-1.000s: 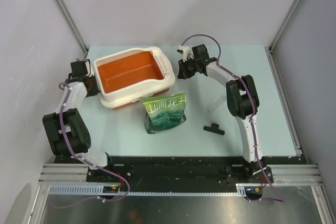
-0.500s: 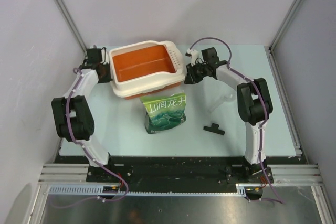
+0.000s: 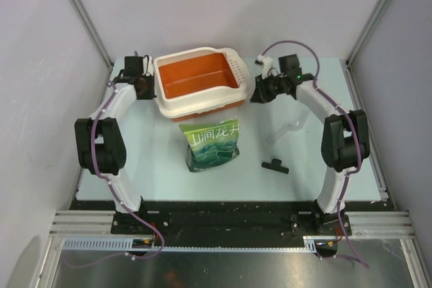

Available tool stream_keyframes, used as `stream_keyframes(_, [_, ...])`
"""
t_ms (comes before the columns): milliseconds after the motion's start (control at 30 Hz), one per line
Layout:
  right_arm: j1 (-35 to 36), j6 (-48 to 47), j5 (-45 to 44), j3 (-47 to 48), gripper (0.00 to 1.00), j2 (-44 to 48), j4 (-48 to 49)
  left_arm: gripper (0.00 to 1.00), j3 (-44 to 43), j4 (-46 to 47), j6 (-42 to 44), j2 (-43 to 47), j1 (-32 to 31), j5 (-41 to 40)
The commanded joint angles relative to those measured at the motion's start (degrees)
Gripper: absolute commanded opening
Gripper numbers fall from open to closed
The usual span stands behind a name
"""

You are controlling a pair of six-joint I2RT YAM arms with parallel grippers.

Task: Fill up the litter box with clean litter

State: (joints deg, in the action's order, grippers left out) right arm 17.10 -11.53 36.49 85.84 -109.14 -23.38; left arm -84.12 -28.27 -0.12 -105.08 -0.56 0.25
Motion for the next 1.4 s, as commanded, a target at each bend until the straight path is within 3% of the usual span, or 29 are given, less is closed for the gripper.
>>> stream_keyframes(0, [-7.8, -0.3, -1.9, 9.6, 0.20, 0.9, -3.7, 0.00, 0.8, 1.6, -2.5, 7.3, 2.6, 0.5])
stream_keyframes(267, [-9.4, 9.1, -11.8, 24.3, 0.20, -15.0, 5.2, 0.00, 2.0, 1.9, -4.9, 7.1, 3.8, -5.4])
stream_keyframes(400, [-7.3, 12.4, -12.0, 37.7, 0.21, -28.8, 4.9, 0.00, 0.9, 1.7, -3.0, 3.4, 3.8, -7.4])
stream_keyframes(533, [-5.8, 16.2, -10.1, 51.1, 0.22, -37.0, 2.5, 0.00, -3.6, 1.8, -0.1, -1.6, 3.7, -6.0])
stream_keyframes(733, [-4.4, 17.8, -1.3, 45.9, 0.22, -34.7, 1.5, 0.00, -7.5, 1.9, 5.4, -6.7, 1.5, -4.6])
stream_keyframes(933, [-5.9, 23.6, 4.6, 31.2, 0.23, -25.4, 1.4, 0.00, -11.3, 2.1, 5.5, -10.2, -2.9, -2.9])
stream_keyframes(1100, [-7.4, 26.7, 6.3, 18.5, 0.23, -15.9, 2.2, 0.00, -12.6, 2.4, 4.9, -12.4, -6.4, -1.6])
stream_keyframes(1367, [-8.9, 25.9, 6.3, 8.4, 0.24, -8.3, 2.0, 0.01, -15.9, 3.0, 4.5, -15.9, -8.5, -0.8])
